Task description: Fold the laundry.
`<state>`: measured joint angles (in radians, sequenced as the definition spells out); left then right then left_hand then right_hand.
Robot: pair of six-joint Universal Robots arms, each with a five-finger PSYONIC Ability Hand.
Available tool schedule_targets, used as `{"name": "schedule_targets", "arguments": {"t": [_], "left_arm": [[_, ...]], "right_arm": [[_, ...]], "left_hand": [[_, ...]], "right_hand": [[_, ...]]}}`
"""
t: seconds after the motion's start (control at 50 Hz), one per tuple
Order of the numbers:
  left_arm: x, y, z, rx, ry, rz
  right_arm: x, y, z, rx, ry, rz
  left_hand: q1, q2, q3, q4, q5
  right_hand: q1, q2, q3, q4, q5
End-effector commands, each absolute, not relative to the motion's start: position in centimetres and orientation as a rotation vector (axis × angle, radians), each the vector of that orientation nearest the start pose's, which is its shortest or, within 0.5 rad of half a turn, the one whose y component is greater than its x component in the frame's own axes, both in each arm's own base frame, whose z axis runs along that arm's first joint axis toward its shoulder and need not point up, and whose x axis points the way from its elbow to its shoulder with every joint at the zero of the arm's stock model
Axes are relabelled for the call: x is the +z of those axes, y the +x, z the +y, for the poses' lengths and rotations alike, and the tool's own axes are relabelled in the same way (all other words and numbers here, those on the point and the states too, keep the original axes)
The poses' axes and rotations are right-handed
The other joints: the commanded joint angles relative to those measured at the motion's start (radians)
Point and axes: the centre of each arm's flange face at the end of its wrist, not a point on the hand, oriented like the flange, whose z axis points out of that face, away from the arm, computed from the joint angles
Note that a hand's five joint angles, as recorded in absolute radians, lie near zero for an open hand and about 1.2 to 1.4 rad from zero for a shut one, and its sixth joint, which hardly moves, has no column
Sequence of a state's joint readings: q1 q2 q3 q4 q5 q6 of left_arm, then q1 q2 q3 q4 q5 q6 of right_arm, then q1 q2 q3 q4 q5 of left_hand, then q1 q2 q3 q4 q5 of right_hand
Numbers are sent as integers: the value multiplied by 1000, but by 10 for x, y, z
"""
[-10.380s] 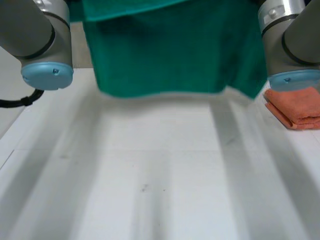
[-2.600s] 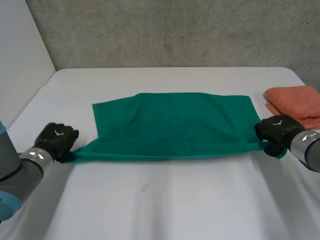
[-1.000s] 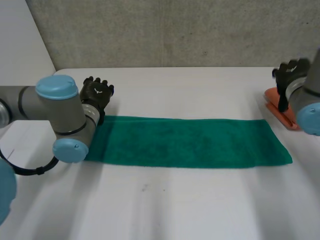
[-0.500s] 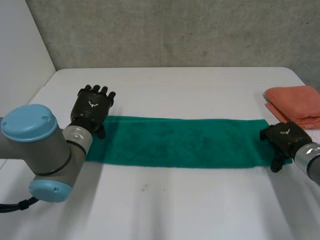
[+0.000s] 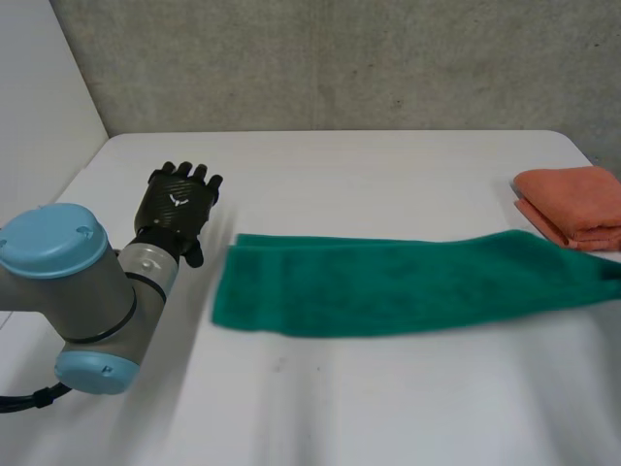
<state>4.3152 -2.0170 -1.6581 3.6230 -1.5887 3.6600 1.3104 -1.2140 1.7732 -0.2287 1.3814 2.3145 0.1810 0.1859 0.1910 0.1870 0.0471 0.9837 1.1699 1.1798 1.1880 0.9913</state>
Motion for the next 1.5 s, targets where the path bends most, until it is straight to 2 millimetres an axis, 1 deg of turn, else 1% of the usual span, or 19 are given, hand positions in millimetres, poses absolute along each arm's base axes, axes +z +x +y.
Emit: {"name": "schedule_targets", "arguments": {"t": [0.02, 0.06, 0.16, 0.22, 0.28, 0.3, 0.4, 0.54, 0.58, 0.68, 0.78, 0.88, 0.98, 1.16, 1.2, 1.22, 1.26, 1.42, 1.5], "left_arm": [[177, -263, -294, -2099, 955, 1986], [177, -264, -293, -2102, 956, 1984], [180, -263, -292, -2108, 953, 1978], [181, -263, -293, -2112, 949, 1974], [181, -262, -293, -2111, 946, 1974], [181, -262, -293, -2111, 946, 1974], [182, -263, -292, -2112, 948, 1974], [178, -263, -290, -2103, 960, 1984], [177, -266, -287, -2103, 973, 1988], [174, -276, -275, -2110, 1025, 1995], [177, -289, -265, -2148, 1069, 1979], [187, -306, -255, -2220, 1108, 1948], [198, -328, -242, -2321, 1129, 1953], [184, -346, -238, -2324, 1169, 2024], [182, -348, -236, -2313, 1184, 2034], [181, -348, -236, -2310, 1185, 2037], [179, -347, -236, -2296, 1189, 2047], [188, -335, -233, -2270, 1169, 2068], [198, -320, -240, -2271, 1108, 2056]], "right_arm": [[176, 23, -365, -2079, -1309, 2942], [180, 31, -366, -2101, -1368, 2906], [207, 124, -360, -2292, -1588, 2465], [219, 162, -349, -2347, -1649, 2282], [232, 222, -324, -2393, -1738, 1995], [236, 256, -307, -2401, -1787, 1827], [211, 339, -253, -2254, -1918, 1470], [150, 396, -197, -1966, -2046, 1194], [138, 400, -191, -1925, -2071, 1174], [133, 397, -196, -1928, -2073, 1257], [163, 381, -209, -1955, -1782, 1501], [215, 321, -255, -1974, -1209, 1797], [195, 268, -263, -1732, -876, 2099], [133, 213, -252, -1562, -988, 2406], [122, 208, -253, -1544, -1038, 2436], [114, 204, -258, -1538, -1065, 2458], [110, 199, -265, -1553, -1082, 2473], [136, 200, -298, -1784, -1172, 2432], [169, 238, -292, -1958, -1307, 2253]], "left_hand": [[21, 16, 11, 15, -20], [21, 16, 11, 15, -20], [21, 16, 11, 15, -20], [18, 13, 8, 12, -23], [18, 13, 8, 12, -23], [18, 13, 8, 12, -23], [18, 13, 8, 12, -23], [15, 10, 5, 9, -26], [15, 10, 5, 9, -26], [9, 4, -1, 3, -32], [6, 1, -4, 0, -35], [6, 1, -4, 0, -35], [9, 4, -1, 3, -32], [15, 10, 5, 9, -26], [15, 10, 5, 9, -26], [15, 10, 5, 9, -26], [15, 10, 5, 9, -26], [15, 10, 5, 9, -26], [15, 10, 5, 9, -26]], "right_hand": [[413, 226, 216, 208, 230], [413, 226, 216, 208, 230], [413, 226, 216, 208, 230], [413, 226, 216, 208, 230], [413, 226, 216, 208, 230], [413, 226, 216, 208, 230], [413, 226, 216, 208, 230], [413, 226, 216, 208, 230], [413, 226, 216, 208, 230], [-809, -995, -1005, -1013, -991], [-809, -995, -1005, -1013, -991], [-809, -995, -1005, -1013, -991], [-809, -995, -1005, -1013, -991], [-809, -995, -1005, -1013, -991], [-589, -775, -785, -793, -771], [-166, -352, -362, -370, -348], [317, 131, 121, 113, 135], [413, 226, 216, 208, 230], [413, 226, 216, 208, 230]]}}
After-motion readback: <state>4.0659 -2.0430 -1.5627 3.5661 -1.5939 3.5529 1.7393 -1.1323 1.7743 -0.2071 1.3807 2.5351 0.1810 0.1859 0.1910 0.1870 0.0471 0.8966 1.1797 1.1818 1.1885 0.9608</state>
